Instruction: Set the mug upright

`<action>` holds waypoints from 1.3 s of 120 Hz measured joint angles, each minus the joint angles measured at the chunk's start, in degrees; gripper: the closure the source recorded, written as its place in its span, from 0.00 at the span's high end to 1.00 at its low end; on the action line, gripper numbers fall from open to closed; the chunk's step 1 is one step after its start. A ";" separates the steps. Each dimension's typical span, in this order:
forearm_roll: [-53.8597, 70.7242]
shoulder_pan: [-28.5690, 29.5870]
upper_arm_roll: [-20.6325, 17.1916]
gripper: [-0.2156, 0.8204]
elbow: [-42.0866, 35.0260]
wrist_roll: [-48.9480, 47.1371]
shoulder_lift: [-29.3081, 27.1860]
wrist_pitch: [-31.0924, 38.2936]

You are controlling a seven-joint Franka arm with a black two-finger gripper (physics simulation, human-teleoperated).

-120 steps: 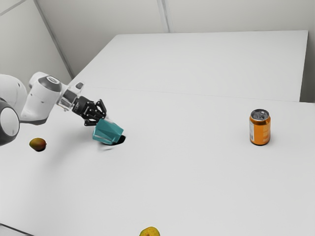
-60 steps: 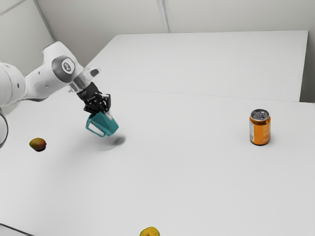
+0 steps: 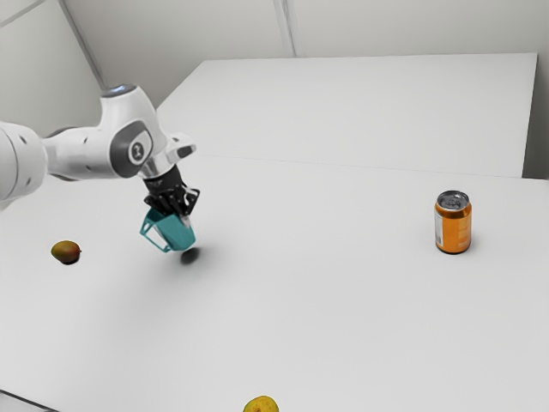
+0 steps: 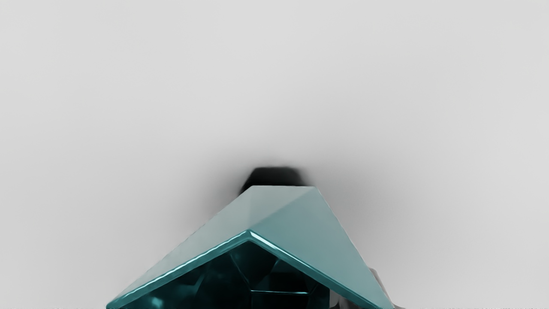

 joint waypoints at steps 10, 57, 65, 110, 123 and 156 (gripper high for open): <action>0.25 -0.22 -0.20 0.03 -0.88 -1.65 -0.06 0.44; 0.50 -0.35 -0.29 0.03 -1.31 -7.25 3.59 2.45; 0.47 -0.32 -0.29 0.08 -1.31 -7.85 3.66 2.64; 0.26 -1.62 -0.24 0.66 -1.57 -9.56 0.03 2.12; 0.22 -2.12 -0.22 0.71 -1.65 -9.92 -2.18 0.96; 4.18 -4.61 -0.17 0.77 5.11 -10.14 -7.21 -5.72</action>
